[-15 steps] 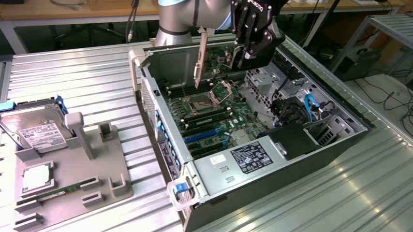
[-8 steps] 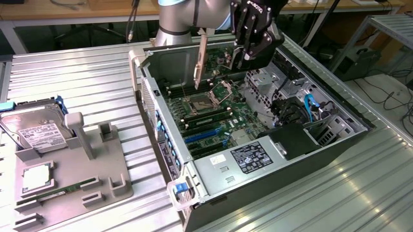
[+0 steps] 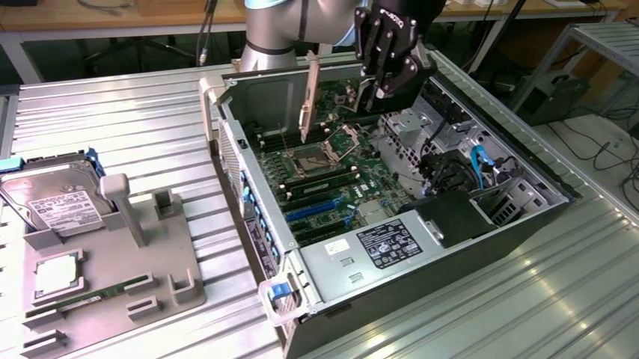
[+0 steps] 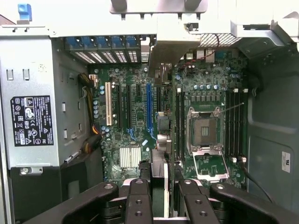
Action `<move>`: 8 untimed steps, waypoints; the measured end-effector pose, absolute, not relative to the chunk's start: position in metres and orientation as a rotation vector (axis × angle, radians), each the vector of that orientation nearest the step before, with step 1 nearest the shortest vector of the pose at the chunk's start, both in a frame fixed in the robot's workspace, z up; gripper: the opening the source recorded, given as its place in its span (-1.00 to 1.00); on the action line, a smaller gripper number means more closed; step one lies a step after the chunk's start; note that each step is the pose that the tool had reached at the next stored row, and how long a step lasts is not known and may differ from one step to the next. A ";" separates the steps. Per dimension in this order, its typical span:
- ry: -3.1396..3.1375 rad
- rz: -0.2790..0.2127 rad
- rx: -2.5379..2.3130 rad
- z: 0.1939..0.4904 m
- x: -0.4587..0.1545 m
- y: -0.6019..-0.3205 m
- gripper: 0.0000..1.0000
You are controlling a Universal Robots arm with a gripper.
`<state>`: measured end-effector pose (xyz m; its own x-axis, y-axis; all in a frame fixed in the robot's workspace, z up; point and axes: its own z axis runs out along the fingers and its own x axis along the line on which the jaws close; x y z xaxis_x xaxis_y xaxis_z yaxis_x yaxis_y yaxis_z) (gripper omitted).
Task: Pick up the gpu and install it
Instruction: 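Insert the gpu into the slot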
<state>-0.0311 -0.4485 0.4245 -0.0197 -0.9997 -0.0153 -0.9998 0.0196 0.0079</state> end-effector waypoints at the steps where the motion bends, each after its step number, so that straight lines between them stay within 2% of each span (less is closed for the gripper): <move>1: 2.239 0.026 -2.196 0.424 -0.031 -0.449 -0.45; 8: 2.239 0.026 -2.196 0.418 -0.031 -0.449 -0.45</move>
